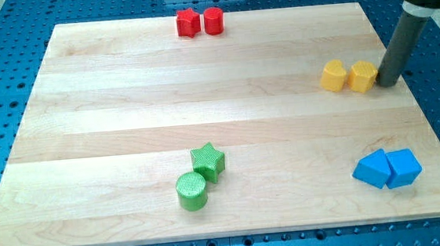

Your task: Separate the red blocks from each other

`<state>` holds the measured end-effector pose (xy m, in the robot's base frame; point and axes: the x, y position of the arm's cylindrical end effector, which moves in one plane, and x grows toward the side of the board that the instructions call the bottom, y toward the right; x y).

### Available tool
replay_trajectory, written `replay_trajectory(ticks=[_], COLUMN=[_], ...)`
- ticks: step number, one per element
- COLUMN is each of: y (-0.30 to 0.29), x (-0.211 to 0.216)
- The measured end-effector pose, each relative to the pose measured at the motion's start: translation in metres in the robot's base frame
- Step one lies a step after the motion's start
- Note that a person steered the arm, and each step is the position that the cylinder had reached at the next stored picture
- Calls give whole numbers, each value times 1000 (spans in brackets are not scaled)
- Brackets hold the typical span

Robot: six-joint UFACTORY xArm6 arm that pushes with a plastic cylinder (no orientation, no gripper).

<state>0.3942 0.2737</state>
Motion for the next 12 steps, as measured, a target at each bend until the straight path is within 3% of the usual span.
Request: replay_trajectory(ticks=[1, 2, 3, 4, 6, 7, 8, 10, 11, 12], y=[-84, -70, -99, -178, -234, -270, -356, -258, -246, -297], x=[-1, -68, -144, -164, -183, -189, -182, -163, -139, -107])
